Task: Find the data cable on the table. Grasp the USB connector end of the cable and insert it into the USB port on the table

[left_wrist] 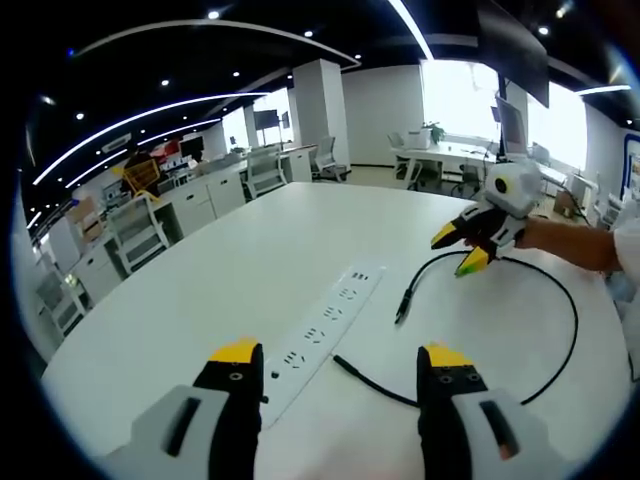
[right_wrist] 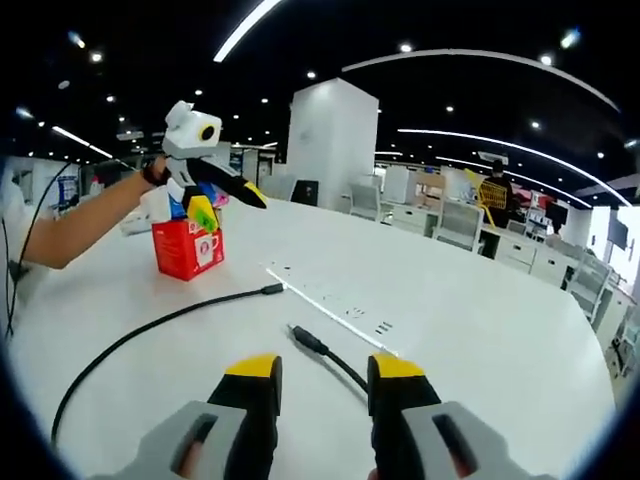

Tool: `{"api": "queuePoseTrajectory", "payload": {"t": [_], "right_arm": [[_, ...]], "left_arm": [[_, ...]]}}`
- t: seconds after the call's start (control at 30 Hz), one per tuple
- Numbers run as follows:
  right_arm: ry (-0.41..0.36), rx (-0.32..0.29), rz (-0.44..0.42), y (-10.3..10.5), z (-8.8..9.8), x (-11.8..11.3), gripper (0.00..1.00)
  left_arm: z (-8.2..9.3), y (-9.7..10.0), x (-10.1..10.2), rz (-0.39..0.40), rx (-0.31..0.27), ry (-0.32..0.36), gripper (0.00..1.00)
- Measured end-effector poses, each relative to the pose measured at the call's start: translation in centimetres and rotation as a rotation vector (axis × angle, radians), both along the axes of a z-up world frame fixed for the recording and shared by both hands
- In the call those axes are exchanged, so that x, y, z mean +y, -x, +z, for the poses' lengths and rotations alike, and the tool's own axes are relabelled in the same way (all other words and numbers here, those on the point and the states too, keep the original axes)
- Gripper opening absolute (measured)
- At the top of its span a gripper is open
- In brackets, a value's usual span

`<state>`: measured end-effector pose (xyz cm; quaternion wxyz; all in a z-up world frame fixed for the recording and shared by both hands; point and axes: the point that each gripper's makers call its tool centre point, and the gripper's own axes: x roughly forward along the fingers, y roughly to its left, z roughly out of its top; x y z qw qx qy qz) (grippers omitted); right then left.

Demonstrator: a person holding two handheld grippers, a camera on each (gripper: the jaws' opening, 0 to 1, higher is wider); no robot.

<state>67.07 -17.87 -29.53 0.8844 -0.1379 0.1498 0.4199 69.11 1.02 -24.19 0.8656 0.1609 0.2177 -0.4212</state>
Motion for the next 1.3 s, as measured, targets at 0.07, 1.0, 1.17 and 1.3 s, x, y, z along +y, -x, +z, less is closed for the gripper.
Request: {"api": "queuePoseTrajectory", "payload": {"t": [0.07, 1.0, 1.17, 1.3], "right_arm": [[0.036, -0.003, 0.033, -0.1, -0.4, 0.2, 0.37], [0.114, 0.059, 0.304, -1.8, -2.5, 2.9, 0.31], [0.104, 0.069, 0.353, -2.1, -2.5, 3.4, 0.31], [0.091, 0.074, 0.371, -2.5, -2.8, 3.4, 0.31]], "left_arm": [[0.0, 0.1, 0.0, -0.001, 0.000, 0.000, 0.62], [0.0, 0.0, 0.0, -0.004, -0.001, 0.004, 0.62], [0.0, 0.1, -0.1, -0.006, -0.002, 0.006, 0.62], [0.1, -0.3, 0.0, -0.008, -0.004, 0.009, 0.62]]}}
